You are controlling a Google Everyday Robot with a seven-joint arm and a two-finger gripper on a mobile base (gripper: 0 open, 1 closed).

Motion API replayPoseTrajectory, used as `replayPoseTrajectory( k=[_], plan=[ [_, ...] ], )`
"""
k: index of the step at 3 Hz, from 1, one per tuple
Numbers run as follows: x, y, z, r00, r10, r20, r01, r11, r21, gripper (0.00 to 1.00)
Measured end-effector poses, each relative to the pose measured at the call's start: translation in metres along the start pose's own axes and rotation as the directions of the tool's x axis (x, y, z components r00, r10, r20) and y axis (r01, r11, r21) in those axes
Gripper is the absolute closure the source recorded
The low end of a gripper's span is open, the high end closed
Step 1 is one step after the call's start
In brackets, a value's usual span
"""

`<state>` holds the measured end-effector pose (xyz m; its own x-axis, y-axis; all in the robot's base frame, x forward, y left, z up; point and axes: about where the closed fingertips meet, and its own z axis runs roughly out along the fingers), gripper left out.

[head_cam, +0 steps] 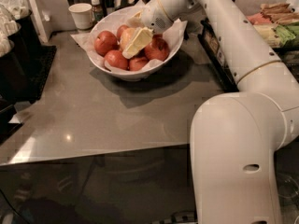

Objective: Pick apple from white bowl

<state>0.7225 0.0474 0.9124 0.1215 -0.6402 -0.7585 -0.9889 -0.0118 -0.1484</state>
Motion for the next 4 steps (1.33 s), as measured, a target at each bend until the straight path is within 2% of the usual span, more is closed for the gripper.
replayPoseTrajectory(
  k=[2,3,4],
  plan=[
    [0.020,0.003,-0.008,0.997,0.070,-0.018,-0.068,0.9946,0.079,0.74],
    [0.020,0.005,-0.009,0.997,0.076,-0.020,-0.073,0.9932,0.090,0.98],
    [0.013,0.010,-0.024,0.997,0.060,0.047,-0.066,0.9898,0.127,1.00]
  ],
)
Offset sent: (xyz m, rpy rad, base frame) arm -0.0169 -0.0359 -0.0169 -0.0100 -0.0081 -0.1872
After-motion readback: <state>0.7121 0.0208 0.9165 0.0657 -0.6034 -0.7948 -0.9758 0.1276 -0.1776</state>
